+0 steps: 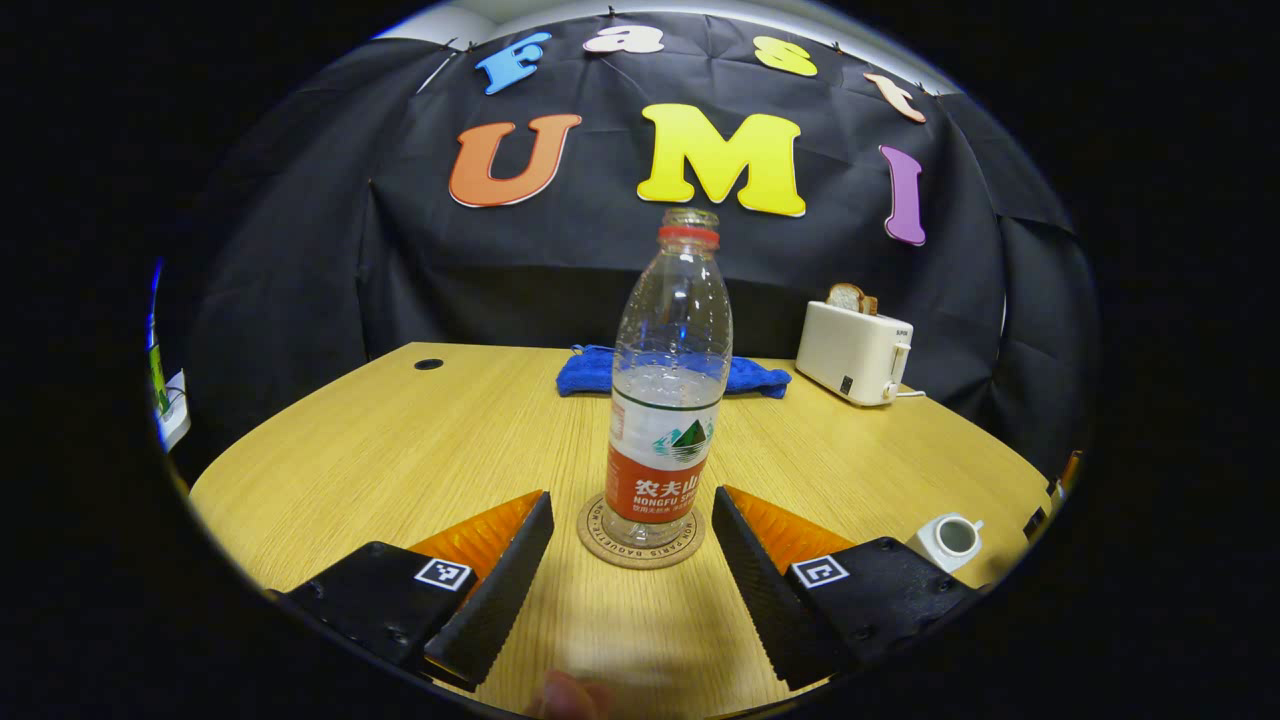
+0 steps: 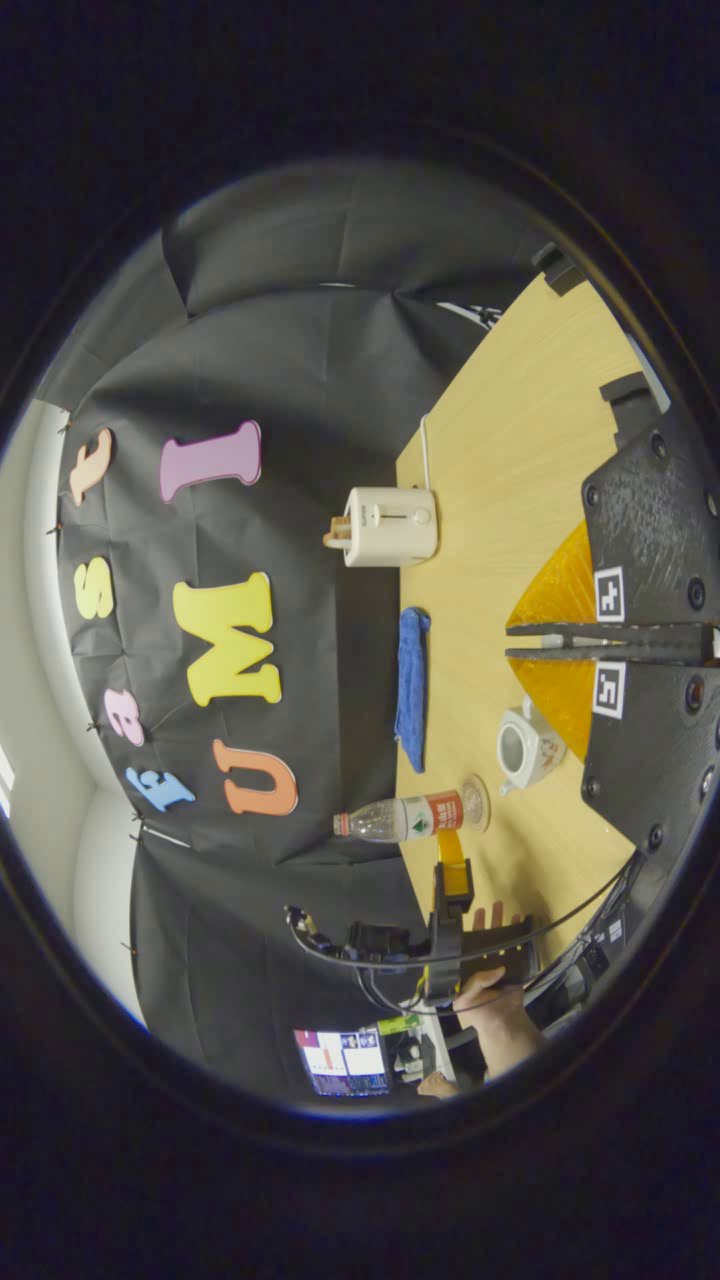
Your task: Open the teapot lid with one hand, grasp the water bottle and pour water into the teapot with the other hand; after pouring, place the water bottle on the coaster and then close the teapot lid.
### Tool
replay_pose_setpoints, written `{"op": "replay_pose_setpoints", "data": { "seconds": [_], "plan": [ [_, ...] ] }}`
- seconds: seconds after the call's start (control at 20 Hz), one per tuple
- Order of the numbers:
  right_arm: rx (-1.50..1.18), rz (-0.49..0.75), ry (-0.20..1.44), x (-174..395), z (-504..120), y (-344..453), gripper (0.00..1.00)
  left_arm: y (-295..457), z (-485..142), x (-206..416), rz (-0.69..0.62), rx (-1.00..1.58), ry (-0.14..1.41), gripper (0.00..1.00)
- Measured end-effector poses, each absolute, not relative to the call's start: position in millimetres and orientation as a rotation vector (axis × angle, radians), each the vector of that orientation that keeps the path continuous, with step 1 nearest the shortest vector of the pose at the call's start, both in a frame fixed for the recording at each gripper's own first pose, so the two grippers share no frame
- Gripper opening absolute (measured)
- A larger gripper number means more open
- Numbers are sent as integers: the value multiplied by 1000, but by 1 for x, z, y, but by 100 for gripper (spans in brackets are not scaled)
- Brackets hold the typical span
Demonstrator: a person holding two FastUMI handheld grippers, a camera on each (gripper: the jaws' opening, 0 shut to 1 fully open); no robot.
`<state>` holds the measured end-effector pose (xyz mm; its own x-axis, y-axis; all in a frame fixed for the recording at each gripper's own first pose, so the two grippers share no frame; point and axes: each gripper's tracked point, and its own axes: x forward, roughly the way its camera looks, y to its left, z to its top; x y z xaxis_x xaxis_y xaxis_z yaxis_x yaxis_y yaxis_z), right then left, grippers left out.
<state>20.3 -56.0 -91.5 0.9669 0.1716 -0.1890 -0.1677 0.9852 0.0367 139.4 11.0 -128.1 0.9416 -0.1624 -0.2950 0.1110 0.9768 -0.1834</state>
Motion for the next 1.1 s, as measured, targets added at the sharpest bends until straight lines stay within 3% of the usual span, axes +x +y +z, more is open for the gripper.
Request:
{"op": "replay_pose_setpoints", "data": {
  "seconds": [0.3, 0.6, 1.1],
  "plan": [
    [-6, 256, 142, 48, -65, -13, 0, 61, -96, 80, -42, -176, 235, 99],
    [-30, 334, 159, 89, -78, 30, 0, 115, -85, 28, 121, -89, 165, 100],
    [-30, 363, 222, 114, -121, 53, 0, 137, -78, -10, 172, -91, 135, 99]
  ]
}}
